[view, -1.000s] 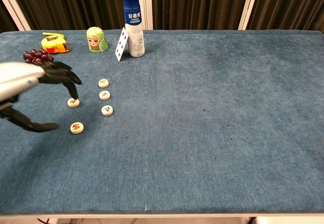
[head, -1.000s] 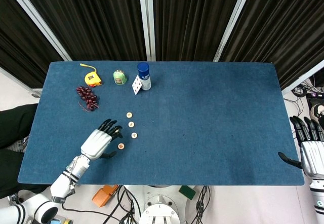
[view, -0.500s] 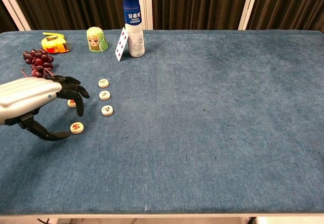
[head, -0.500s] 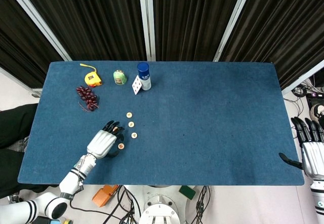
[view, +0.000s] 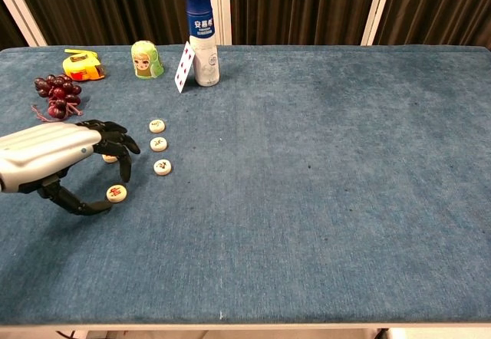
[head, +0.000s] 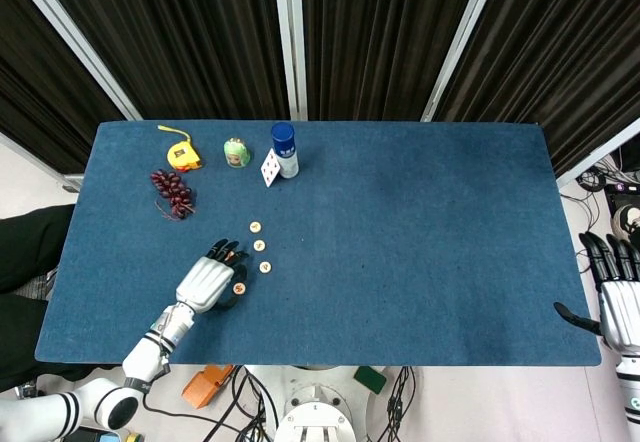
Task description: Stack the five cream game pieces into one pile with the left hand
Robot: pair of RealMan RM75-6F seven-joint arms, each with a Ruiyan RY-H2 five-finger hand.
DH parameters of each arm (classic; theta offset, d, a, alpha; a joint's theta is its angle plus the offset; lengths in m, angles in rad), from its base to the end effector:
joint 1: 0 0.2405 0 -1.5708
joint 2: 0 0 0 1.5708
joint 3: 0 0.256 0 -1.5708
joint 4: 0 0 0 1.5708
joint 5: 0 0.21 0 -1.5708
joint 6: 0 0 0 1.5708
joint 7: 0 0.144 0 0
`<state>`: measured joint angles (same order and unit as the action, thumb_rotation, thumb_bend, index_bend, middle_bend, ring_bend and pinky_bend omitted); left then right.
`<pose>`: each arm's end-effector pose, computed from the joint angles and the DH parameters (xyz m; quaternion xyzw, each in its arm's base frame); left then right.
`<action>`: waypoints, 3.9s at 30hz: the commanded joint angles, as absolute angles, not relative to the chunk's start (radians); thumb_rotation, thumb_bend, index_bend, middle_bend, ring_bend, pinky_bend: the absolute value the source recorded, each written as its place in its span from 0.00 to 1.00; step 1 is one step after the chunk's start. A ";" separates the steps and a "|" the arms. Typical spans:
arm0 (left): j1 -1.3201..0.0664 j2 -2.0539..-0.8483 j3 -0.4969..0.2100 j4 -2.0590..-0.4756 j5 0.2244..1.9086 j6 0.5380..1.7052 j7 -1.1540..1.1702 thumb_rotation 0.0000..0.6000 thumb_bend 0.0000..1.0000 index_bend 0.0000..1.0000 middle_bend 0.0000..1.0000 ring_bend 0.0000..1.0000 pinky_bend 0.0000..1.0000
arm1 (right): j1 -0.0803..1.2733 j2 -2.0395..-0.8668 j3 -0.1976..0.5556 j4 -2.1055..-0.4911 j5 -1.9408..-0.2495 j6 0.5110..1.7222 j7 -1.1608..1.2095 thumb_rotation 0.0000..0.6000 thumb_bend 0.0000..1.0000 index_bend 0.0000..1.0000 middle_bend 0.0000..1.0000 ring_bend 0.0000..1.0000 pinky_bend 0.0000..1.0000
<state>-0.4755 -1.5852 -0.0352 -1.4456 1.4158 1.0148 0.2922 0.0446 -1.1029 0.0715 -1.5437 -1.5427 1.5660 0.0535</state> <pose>-0.2126 0.2564 -0.0409 -0.7743 -0.3749 -0.3320 0.3869 -0.3198 -0.1730 0.1821 0.5839 -0.3502 0.4075 0.6086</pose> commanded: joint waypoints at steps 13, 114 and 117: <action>-0.489 -1.601 -0.030 -1.426 1.393 1.014 0.287 1.00 0.34 0.49 0.17 0.03 0.01 | 0.048 -1.108 0.075 -1.535 -1.533 1.555 0.061 1.00 0.15 0.00 0.14 0.00 0.09; -0.659 -1.673 -0.129 -1.436 1.175 0.958 0.384 1.00 0.31 0.41 0.16 0.00 0.01 | 0.029 -1.122 0.081 -1.495 -1.523 1.572 0.105 1.00 0.15 0.00 0.14 0.00 0.09; -0.665 -1.682 -0.127 -1.430 1.163 0.955 0.403 1.00 0.31 0.41 0.16 0.00 0.01 | 0.026 -1.123 0.081 -1.489 -1.521 1.575 0.111 1.00 0.15 0.01 0.14 0.00 0.09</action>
